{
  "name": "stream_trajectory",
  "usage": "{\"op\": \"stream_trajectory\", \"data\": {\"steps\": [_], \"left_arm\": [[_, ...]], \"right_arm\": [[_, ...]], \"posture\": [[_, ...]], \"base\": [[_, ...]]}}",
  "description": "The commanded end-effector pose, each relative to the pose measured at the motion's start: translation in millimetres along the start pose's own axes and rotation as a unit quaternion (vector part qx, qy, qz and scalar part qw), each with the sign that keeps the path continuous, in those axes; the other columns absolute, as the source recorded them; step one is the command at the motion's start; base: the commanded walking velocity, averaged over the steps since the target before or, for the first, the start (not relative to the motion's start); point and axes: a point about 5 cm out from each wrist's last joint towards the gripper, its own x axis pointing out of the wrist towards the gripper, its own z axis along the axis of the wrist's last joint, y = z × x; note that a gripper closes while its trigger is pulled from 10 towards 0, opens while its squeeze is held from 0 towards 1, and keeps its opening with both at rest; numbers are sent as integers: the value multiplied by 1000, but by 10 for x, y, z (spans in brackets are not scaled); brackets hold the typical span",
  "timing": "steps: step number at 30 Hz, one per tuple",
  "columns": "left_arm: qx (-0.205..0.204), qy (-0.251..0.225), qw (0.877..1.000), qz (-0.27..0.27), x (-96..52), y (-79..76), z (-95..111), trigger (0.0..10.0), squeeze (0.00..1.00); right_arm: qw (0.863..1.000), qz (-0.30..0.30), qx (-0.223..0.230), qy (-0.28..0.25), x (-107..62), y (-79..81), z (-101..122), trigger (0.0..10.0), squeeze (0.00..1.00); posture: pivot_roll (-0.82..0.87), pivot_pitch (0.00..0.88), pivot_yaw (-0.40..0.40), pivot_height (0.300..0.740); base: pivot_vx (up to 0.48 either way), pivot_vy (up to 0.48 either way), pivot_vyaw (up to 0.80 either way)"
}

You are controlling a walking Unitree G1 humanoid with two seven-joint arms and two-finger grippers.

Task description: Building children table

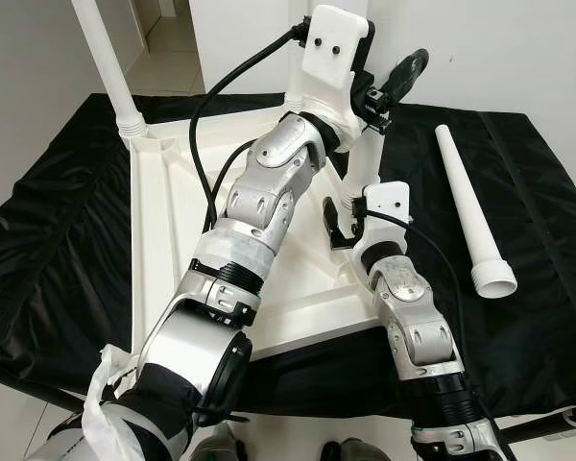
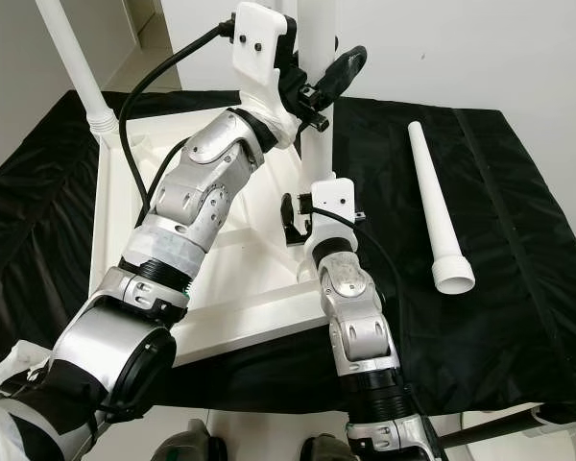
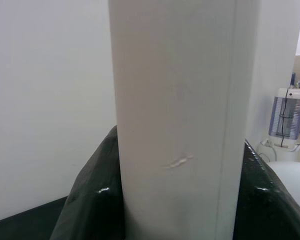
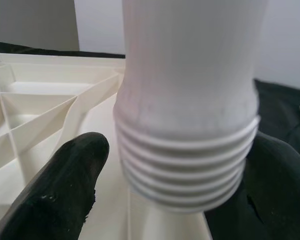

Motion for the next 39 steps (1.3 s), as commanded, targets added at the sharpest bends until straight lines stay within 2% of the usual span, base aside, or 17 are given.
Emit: {"op": "stream_trajectory", "data": {"steps": [1,9,20,27,28,29,34,39], "left_arm": [[10,-9,1000,-21,30,-41,43,10000,0],[18,5,1000,-23,-1,-39,-38,10000,0],[12,3,999,-36,5,-137,-48,10000,0],[12,3,999,-39,-2,-165,-56,10000,0],[13,3,999,-40,-3,-171,-57,10000,0],[14,3,999,-41,-4,-177,-57,10000,0],[18,4,999,-45,-7,-196,-56,10000,0],[16,4,998,-61,-11,-231,-44,10000,0]], "right_arm": [[1000,5,-11,-22,24,20,105,10000,0],[997,32,-27,-71,52,61,305,10000,0],[995,24,-42,-82,121,-26,365,10000,0],[996,19,-34,-79,140,-58,372,10000,0],[996,18,-31,-78,144,-61,373,4118,0],[997,14,-26,-73,151,-71,368,0,0],[998,6,-5,-60,158,-89,339,0,0],[998,1,-10,-56,148,-96,316,0,0]], "posture": [[-9,7,15,740],[-6,3,15,740],[-6,2,13,740],[-1,0,10,740],[0,1,9,740],[-1,2,10,740],[0,4,10,740],[0,7,12,740]], "base": [[0,0,0],[0,0,0],[0,0,0],[0,0,0],[0,0,0],[0,0,0],[0,0,0],[0,0,0]]}}
